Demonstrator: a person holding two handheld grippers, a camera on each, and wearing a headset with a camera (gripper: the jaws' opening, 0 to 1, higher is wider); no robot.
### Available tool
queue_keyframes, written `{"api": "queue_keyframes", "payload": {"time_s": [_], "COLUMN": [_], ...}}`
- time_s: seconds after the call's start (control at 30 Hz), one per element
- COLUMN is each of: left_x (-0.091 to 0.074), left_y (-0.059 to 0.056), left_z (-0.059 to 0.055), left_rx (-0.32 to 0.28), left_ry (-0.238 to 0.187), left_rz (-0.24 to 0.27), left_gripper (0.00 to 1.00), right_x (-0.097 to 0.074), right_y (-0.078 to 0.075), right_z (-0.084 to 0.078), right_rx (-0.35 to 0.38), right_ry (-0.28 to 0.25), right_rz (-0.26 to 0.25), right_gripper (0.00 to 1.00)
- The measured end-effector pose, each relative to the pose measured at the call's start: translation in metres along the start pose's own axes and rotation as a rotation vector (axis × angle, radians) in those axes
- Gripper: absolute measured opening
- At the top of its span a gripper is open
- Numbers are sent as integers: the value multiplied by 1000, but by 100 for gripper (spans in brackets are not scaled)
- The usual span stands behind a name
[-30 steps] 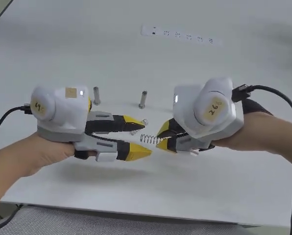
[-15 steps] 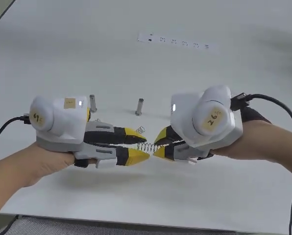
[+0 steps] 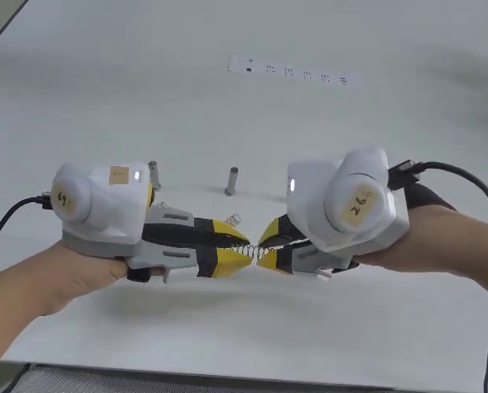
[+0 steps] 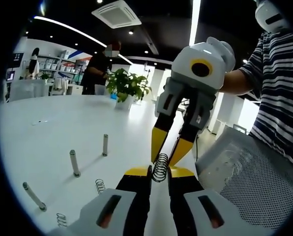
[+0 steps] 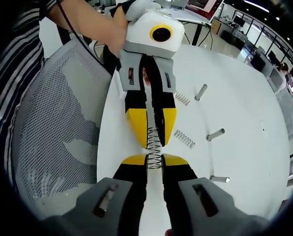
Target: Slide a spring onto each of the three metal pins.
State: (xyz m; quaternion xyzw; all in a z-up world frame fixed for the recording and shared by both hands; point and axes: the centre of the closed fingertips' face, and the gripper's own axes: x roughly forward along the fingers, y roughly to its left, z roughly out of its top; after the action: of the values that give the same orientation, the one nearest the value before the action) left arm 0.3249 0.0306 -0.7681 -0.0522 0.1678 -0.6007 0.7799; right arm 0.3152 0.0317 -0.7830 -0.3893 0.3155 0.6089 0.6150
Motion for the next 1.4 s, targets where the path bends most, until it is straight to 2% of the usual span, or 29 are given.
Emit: {"api": "queue_keyframes", "payload": {"time_s": [0.1, 0.4, 0.8, 1.4], "left_x": [1, -2, -1, -1], "left_y": [-2, -1, -3, -5], "left_z": [-2, 1, 5, 3], "left_rx": [8, 18, 15, 18], "left_ry": [11, 0, -12, -10], "left_rz": [-4, 7, 1, -3], "left_gripper": [12, 10, 10, 8], "right_x": [-1, -2, 0, -2], "right_y": [0, -1, 2, 3], "right_z": [3, 6, 2, 2], "right_rx": [7, -4, -11, 1], "right_ry": [-13, -17, -5, -15], "right_rz": [1, -2, 3, 0], "right_gripper": [12, 12, 12, 12]}}
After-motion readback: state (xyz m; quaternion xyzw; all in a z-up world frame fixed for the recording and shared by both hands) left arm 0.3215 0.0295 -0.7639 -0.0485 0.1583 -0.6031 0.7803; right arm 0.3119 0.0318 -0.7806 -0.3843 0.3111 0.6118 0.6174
